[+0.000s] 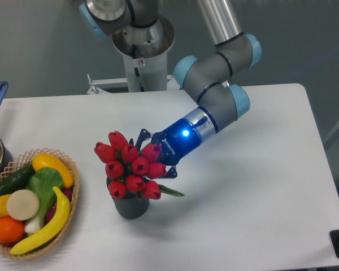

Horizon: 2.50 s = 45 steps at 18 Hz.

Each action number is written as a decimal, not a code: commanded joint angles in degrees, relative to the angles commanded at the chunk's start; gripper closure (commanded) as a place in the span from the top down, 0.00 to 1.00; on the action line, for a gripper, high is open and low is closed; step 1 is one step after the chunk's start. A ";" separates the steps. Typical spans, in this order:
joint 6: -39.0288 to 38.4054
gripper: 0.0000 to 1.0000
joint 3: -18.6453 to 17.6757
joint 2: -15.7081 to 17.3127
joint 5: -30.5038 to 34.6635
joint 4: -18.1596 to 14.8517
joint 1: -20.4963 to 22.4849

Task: Insert the flowers into the vase
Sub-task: 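Lower the tulip stems down into the black vase opening, then hold the tulips in the vase while a human hand steadies the vase, then open the gripper, release the tulips, and lift away from the vase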

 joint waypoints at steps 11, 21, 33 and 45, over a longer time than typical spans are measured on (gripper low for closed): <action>2.29 0.28 0.09 -1.23 0.00 -0.09 0.09; 2.46 0.84 -0.17 -0.79 0.00 0.00 0.44; 1.85 1.00 -2.37 4.65 9.74 -0.09 2.11; 2.11 1.00 -2.02 8.86 26.33 -0.09 1.58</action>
